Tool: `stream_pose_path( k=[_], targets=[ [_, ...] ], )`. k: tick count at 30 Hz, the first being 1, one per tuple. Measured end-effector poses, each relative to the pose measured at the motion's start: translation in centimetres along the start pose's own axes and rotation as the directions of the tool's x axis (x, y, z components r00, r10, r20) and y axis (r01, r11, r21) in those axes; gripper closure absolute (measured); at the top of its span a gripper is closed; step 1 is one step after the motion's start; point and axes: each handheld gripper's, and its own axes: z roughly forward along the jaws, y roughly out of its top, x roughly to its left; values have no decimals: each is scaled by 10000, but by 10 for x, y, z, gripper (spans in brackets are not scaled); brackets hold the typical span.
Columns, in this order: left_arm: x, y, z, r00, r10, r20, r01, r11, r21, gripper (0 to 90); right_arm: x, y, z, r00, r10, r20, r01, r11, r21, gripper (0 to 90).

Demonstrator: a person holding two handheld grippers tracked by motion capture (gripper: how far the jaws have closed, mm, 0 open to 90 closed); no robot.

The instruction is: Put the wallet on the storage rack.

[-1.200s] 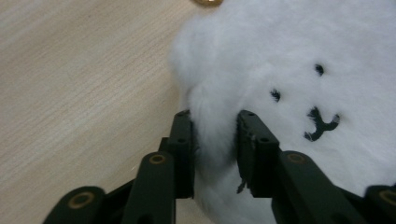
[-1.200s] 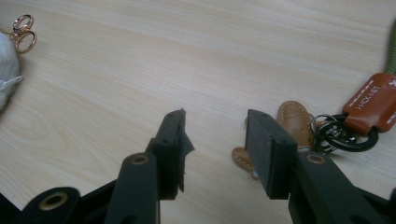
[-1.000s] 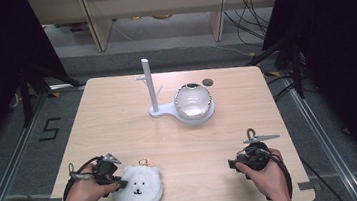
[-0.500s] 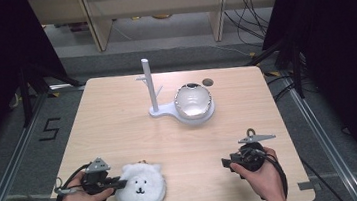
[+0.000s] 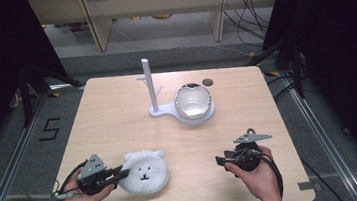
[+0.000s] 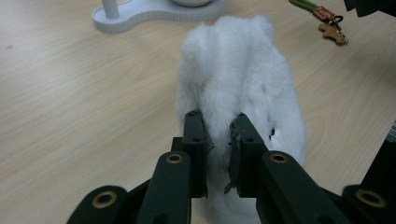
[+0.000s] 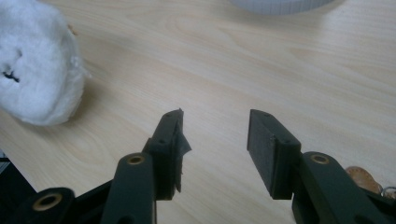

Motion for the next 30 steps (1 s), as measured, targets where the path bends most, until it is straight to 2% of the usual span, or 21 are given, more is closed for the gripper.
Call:
stream_pose_path(
  k=[3, 4, 5, 7, 10, 12, 13, 14, 16, 17, 22, 23, 24, 25, 26, 28, 29, 30],
  targets=[
    [-1, 5, 1, 9998, 185, 5, -185, 9998, -6, 787, 5, 4, 0, 9998, -205, -14, 205, 9997, -162, 556],
    [-4, 10, 4, 9995, 295, -64, -295, 9996, -50, 788, 7, 5, 1, 9997, -178, -158, 174, 9995, -252, 552],
    [-4, 10, 4, 9995, 295, -64, -295, 9996, -50, 788, 11, 6, 0, 9997, 75, -239, -82, 9996, -274, 549],
    [-7, 17, 12, 9988, 489, 89, -486, 9985, -242, 787, 12, 9, 2, 9989, -299, -360, 284, 9988, -411, 541],
    [-11, 24, 20, 9975, 701, 115, -697, 9969, -374, 788, 18, 13, 3, 9987, -362, -366, 342, 9980, -524, 533],
    [-14, 28, 25, 9966, 807, 182, -799, 9960, -404, 787, 19, 16, 5, 9969, -648, -447, 616, 9957, -699, 527],
    [-15, 29, 28, 9962, 850, 191, -841, 9955, -427, 788, 23, 16, 6, 9974, -427, -576, 387, 9969, -689, 523],
    [-17, 31, 30, 9956, 902, 248, -892, 9952, -404, 788, 23, 18, 7, 9961, -648, -592, 604, 9954, -740, 521],
    [-20, 34, 36, 9944, 1002, 348, -985, 9940, -473, 788, 26, 21, 9, 9956, -683, -645, 639, 9956, -681, 513],
    [-21, 36, 37, 9935, 1082, 347, -1068, 9935, -399, 788, 27, 22, 11, 9929, -871, -809, 809, 9938, -768, 511],
    [-29, 44, 48, 9901, 1304, 513, -1275, 9902, -560, 788, 34, 28, 21, 9890, -1031, -1056, 952, 9924, -774, 487],
    [-31, 46, 49, 9893, 1365, 507, -1338, 9896, -523, 788, 36, 28, 24, 9882, -1013, -1149, 927, 9926, -784, 482],
    [-32, 47, 51, 9888, 1374, 582, -1340, 9893, -583, 788, 39, 29, 25, 9891, -789, -1243, 704, 9950, -710, 476],
    [-33, 47, 52, 9888, 1388, 547, -1358, 9892, -549, 788, 38, 30, 27, 9868, -1075, -1215, 982, 9919, -807, 469],
    [-33, 47, 52, 9888, 1388, 547, -1358, 9892, -549, 788, 40, 31, 27, 9879, -1031, -1161, 953, 9929, -707, 463],
    [-35, 48, 55, 9875, 1454, 615, -1419, 9882, -578, 788, 40, 34, 31, 9835, -1301, -1256, 1191, 9886, -916, 446],
    [-36, 49, 55, 9875, 1449, 628, -1412, 9882, -600, 788, 43, 34, 32, 9851, -1055, -1356, 943, 9918, -865, 439],
    [-36, 49, 56, 9874, 1444, 652, -1401, 9879, -661, 788, 42, 36, 34, 9810, -1366, -1378, 1250, 9881, -894, 435]
  ],
)
